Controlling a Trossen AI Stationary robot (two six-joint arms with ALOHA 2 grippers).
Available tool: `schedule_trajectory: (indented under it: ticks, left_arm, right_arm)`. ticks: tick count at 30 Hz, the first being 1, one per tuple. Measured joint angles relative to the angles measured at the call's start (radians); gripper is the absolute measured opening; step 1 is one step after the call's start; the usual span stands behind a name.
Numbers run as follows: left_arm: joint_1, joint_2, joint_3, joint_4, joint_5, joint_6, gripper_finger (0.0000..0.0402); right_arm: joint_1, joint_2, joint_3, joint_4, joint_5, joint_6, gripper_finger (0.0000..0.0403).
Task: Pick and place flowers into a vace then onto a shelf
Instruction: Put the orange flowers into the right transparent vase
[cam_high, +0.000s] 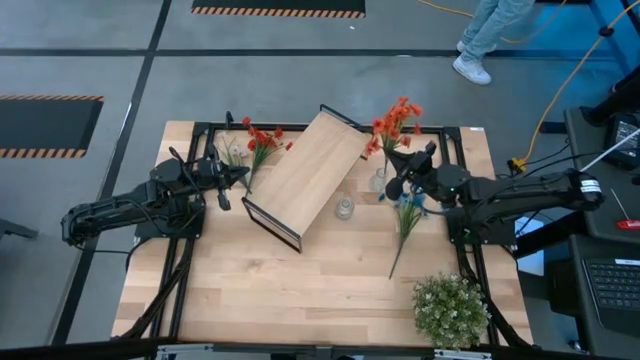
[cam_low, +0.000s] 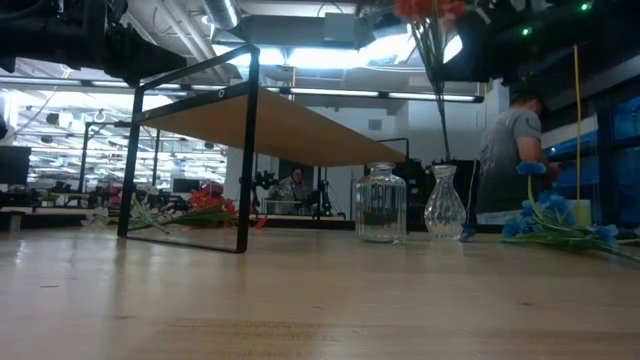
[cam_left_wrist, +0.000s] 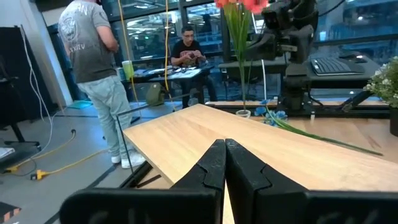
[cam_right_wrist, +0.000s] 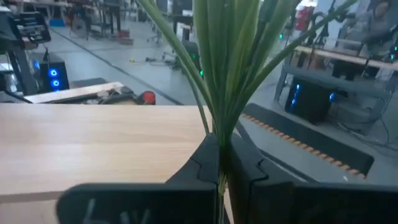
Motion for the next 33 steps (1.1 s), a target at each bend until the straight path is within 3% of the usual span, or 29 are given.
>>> schedule_trajectory:
  ticks: [5,19,33]
  left_arm:
    - [0.000,0.000,0.000,0.000,0.000,0.000,0.0004]
    - [0.000,0.000,0.000,0.000,0.000,0.001,0.0004]
    - [0.000,0.000,0.000,0.000,0.000,0.001,0.0004]
  right_arm:
    - [0.000,0.024,-0.060,0.170,-0.001,-0.041,0.0008]
    - [0.000,0.038,-0.078,0.087,0.001,0.044,0.0008]
    - [0.000,0.213,-0.078,0.134,0.049,0.121,0.0008]
